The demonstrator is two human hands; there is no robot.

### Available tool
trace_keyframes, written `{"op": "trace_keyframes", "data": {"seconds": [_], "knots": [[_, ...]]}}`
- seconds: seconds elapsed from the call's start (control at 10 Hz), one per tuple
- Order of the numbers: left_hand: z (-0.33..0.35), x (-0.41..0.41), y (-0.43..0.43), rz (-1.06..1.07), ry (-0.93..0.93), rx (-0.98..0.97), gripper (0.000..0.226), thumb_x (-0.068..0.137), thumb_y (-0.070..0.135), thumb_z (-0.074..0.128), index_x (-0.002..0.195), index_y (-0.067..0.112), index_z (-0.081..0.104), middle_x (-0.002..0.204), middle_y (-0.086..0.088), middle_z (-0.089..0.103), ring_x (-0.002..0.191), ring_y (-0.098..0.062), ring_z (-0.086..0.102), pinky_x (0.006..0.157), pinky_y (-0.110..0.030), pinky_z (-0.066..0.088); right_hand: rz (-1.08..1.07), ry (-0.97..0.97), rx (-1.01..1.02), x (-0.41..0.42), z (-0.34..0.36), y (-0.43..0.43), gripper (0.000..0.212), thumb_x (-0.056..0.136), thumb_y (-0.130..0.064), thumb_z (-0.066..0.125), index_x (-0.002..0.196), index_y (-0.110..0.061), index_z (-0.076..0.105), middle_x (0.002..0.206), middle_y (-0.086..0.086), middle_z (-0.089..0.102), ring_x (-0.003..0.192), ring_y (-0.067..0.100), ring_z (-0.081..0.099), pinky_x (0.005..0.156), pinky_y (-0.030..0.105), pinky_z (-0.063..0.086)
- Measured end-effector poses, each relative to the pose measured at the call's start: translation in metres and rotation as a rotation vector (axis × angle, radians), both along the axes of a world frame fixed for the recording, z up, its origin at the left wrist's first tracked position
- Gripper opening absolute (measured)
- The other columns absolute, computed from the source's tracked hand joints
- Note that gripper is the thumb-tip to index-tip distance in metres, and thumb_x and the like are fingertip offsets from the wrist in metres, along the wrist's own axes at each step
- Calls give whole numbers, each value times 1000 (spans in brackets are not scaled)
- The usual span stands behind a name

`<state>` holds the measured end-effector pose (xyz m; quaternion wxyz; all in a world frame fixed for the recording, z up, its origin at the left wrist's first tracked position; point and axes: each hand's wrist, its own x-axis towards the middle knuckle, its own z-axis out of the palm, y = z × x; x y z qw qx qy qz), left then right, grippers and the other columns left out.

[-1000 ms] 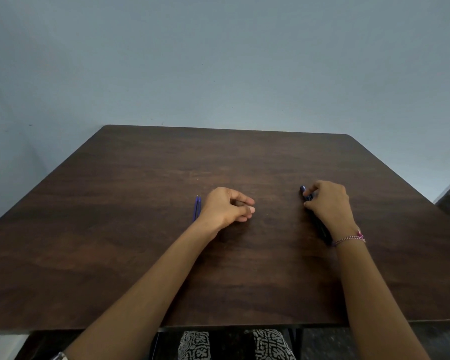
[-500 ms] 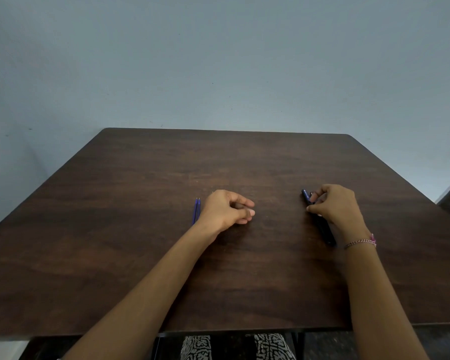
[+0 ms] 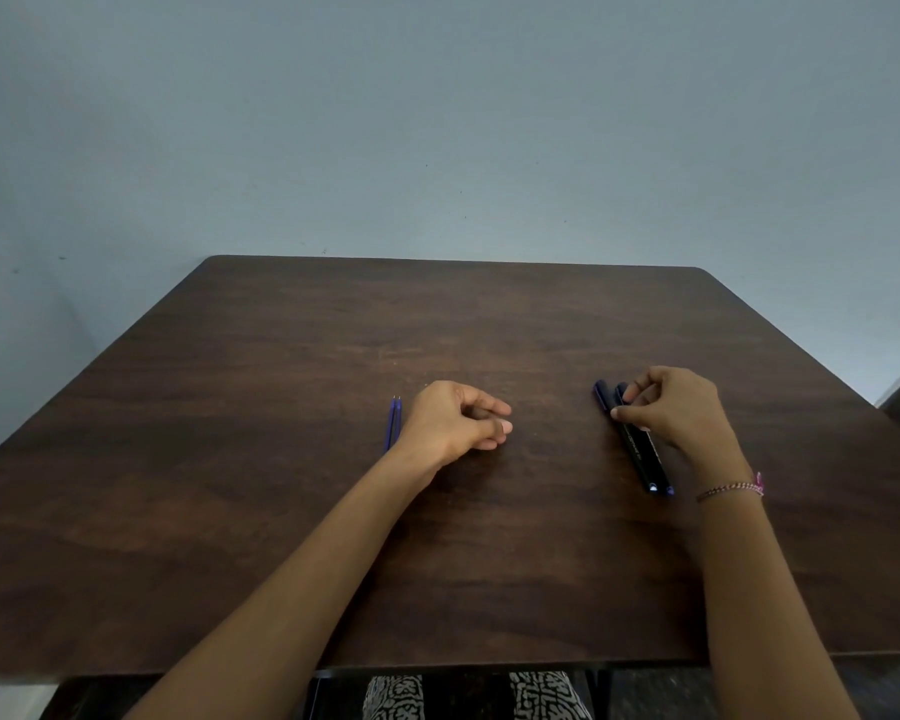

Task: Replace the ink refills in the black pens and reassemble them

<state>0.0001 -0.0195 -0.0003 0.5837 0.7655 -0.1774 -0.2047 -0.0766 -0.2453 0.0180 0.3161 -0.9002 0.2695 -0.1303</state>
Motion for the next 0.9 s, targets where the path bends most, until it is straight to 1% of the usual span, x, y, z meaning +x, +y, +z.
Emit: {"op": "trace_keyframes", "data": {"seconds": [0.2,0.4,0.5,0.6,0.7,0.8,0.9], "knots": [[0,1,1,-1,11,-3,17,77,4,72,92,12,71,79,-5,73,76,-10,72,70,-21,58,11,18,1,1,-1,0,24,71,-7,77,65,-18,56,61,-2,59,62,4,54,53,16,35],[1,0,1,3,9,-6,17,77,5,72,92,12,71,79,-5,73,76,-9,72,69,-20,58,9,18,3,1,-1,-2,24,72,-7,76,65,-19,56,61,-3,58,62,3,53,51,15,34],[1,1,1,4,5,-2,17,77,4,72,91,13,71,79,-4,73,76,-9,72,70,-21,58,27,-12,-4,3,0,0,22,71,-11,77,67,-20,57,64,-4,59,63,3,54,52,16,35],[-2,2,0,4,-3,-4,16,77,4,72,91,12,71,77,-4,73,75,-9,72,70,-21,58,70,-58,-13,5,-1,5,23,71,-13,78,68,-21,57,64,-5,59,62,4,55,59,19,42],[-3,3,-1,5,-7,-15,15,77,4,72,91,12,71,75,-3,72,74,-10,72,71,-22,59,145,-116,-69,9,-1,17,23,70,-16,79,67,-23,57,63,-9,59,61,-1,54,57,12,39],[-3,4,-1,-11,-36,8,15,77,5,72,89,15,71,74,-1,72,74,-9,71,70,-22,58,227,-161,-117,16,0,35,20,70,-15,79,70,-19,59,63,-10,59,59,-1,53,58,9,42],[-3,4,-3,1,-55,15,15,78,5,72,89,15,70,72,0,72,71,-7,71,67,-19,58,323,-174,-107,22,-2,53,16,72,-12,77,73,-16,61,67,-6,62,58,1,54,59,3,41]]}}
